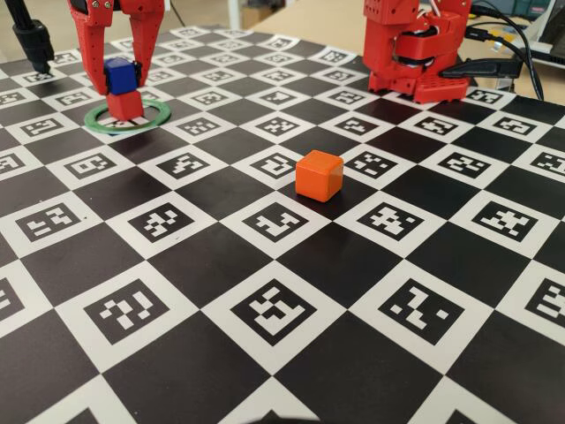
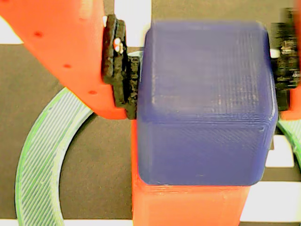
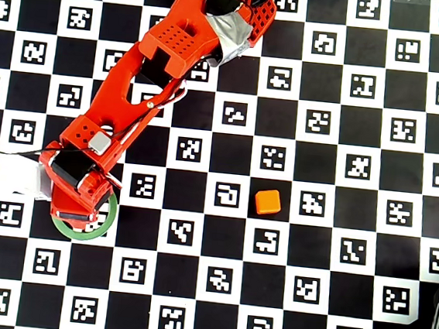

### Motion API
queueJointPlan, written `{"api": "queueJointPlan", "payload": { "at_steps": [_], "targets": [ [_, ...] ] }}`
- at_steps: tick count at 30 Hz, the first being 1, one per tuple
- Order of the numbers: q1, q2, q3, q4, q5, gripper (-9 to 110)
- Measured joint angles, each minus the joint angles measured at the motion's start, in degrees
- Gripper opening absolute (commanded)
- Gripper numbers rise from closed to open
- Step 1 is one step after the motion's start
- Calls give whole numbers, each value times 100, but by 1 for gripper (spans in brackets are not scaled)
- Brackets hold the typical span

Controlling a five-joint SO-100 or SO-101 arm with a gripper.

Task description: Grab the red cube then put it in the green circle then put the blue cube on top and finally the orange cube on top

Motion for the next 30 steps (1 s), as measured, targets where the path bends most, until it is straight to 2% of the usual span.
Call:
{"api": "queueJointPlan", "payload": {
  "at_steps": [12, 25, 30],
  "targets": [
    [0, 0, 0, 202, -79, 45],
    [-193, 62, 0, 527, -88, 47],
    [-439, 809, 299, 536, 158, 46]
  ]
}}
